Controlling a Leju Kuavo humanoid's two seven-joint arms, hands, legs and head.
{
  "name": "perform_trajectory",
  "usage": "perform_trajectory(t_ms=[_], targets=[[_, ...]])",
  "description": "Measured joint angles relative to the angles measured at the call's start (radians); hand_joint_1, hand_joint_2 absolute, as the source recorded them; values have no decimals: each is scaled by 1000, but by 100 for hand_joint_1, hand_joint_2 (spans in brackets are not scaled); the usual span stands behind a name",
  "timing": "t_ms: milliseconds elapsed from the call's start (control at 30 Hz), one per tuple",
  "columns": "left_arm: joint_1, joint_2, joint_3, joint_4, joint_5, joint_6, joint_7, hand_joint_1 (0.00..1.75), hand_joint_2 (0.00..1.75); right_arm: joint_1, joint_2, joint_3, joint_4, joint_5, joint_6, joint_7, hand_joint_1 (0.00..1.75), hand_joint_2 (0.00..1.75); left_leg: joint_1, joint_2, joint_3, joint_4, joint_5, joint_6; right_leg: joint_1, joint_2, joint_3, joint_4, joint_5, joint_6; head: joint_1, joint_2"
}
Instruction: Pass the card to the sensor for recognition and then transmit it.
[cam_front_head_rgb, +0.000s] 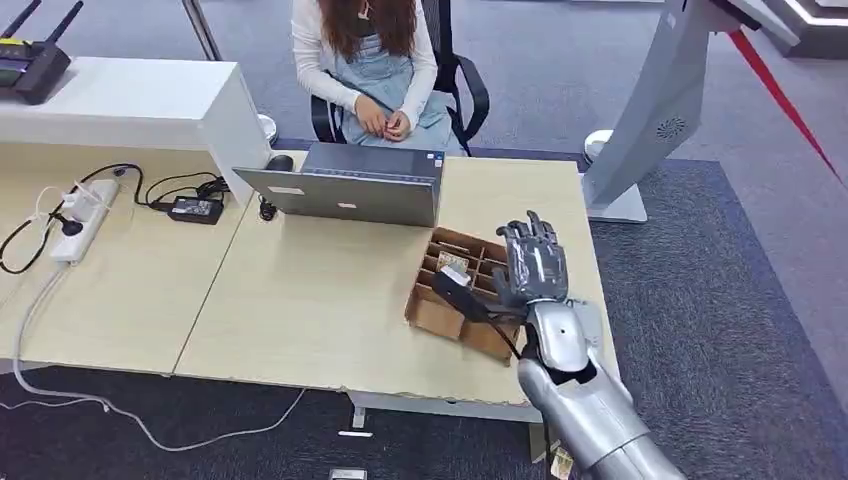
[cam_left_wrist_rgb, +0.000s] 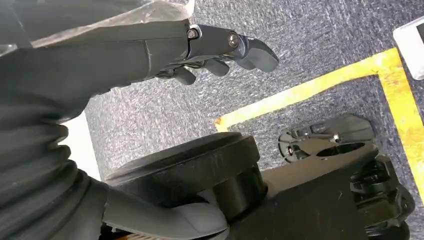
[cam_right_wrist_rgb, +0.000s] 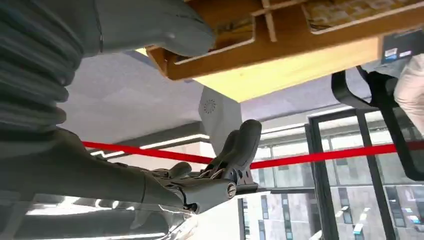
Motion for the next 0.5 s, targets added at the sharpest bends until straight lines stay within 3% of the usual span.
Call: perform_trajectory(t_ms=[500], targets=[[-5, 0, -17, 0, 2, 0, 8, 0, 175, -46, 57, 8, 95, -36, -44, -32, 65, 175, 0, 0, 0, 0, 0, 0, 0, 0, 0, 0, 0, 0, 0, 0]])
